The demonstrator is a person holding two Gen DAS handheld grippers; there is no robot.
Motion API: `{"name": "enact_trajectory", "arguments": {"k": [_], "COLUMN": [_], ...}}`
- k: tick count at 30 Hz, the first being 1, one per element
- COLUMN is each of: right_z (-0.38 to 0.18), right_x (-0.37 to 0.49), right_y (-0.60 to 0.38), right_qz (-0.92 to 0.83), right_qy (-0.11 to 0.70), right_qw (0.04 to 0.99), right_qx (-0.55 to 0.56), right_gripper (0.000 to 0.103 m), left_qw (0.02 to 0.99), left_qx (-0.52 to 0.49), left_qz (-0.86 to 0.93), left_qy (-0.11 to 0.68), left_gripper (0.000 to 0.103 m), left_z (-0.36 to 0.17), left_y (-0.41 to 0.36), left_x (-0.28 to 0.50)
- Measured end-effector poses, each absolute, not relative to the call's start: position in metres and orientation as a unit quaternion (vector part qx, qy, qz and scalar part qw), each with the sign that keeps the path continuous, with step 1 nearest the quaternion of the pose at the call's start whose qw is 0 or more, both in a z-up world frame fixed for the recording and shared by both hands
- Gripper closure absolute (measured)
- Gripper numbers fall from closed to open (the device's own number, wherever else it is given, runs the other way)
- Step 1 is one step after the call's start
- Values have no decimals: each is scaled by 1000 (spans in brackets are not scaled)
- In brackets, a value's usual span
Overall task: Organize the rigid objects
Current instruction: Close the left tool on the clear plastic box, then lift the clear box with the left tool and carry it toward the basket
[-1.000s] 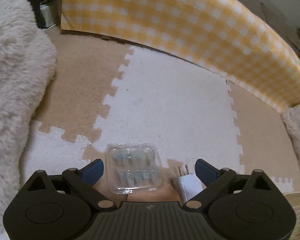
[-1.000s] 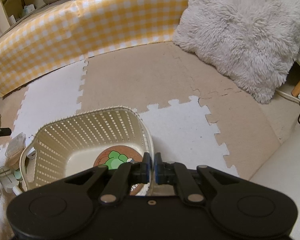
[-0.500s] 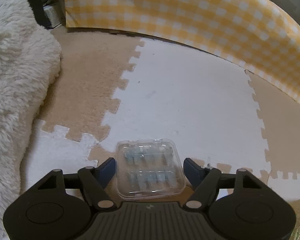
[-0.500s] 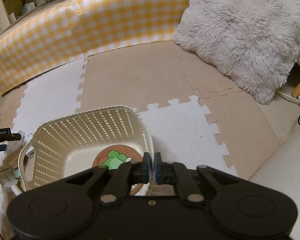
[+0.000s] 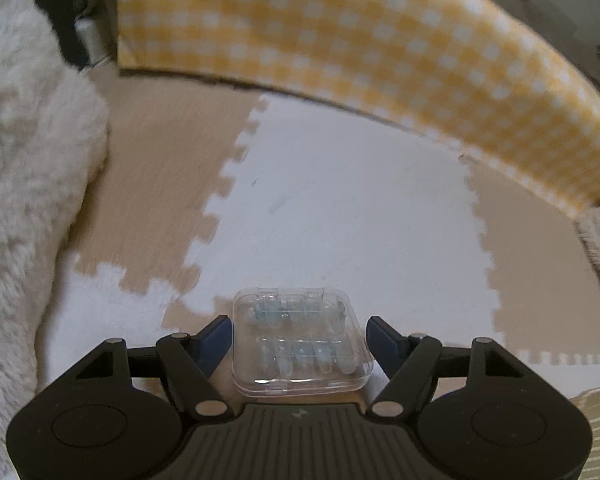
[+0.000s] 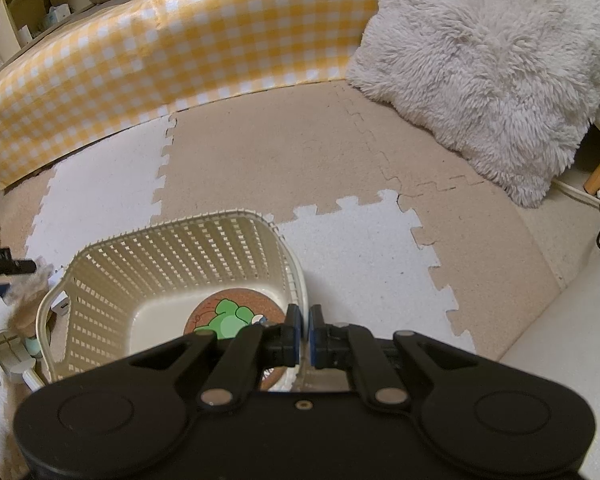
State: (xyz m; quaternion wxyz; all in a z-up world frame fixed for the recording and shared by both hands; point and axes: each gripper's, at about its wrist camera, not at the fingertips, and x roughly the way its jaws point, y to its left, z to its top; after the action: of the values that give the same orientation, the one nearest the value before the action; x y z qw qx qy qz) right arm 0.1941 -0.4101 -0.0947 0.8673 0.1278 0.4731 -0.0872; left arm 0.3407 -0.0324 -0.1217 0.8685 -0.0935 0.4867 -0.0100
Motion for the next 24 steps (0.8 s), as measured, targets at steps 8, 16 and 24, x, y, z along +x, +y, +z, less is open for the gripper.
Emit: {"name": "enact_trajectory", "arguments": {"k": [8, 16, 24], "right_z": [-95, -95, -94], "right_x": [194, 194, 193], "right_y": [-411, -411, -410], "right_qz": [-87, -86, -87], "right_qy": [473, 473, 475], "right_qw": [867, 867, 867], "right_qx": [129, 128, 125], "right_gripper": [98, 98, 98], "left_qw": [888, 889, 863], "left_qx": [-98, -88, -93], "left_qz": [-58, -87, -119], "left_qy": [446, 441, 483], "left_gripper": [39, 46, 28], "left_z": [-82, -66, -96], "left_y": [-54, -73, -92], "left_x": [332, 323, 330]}}
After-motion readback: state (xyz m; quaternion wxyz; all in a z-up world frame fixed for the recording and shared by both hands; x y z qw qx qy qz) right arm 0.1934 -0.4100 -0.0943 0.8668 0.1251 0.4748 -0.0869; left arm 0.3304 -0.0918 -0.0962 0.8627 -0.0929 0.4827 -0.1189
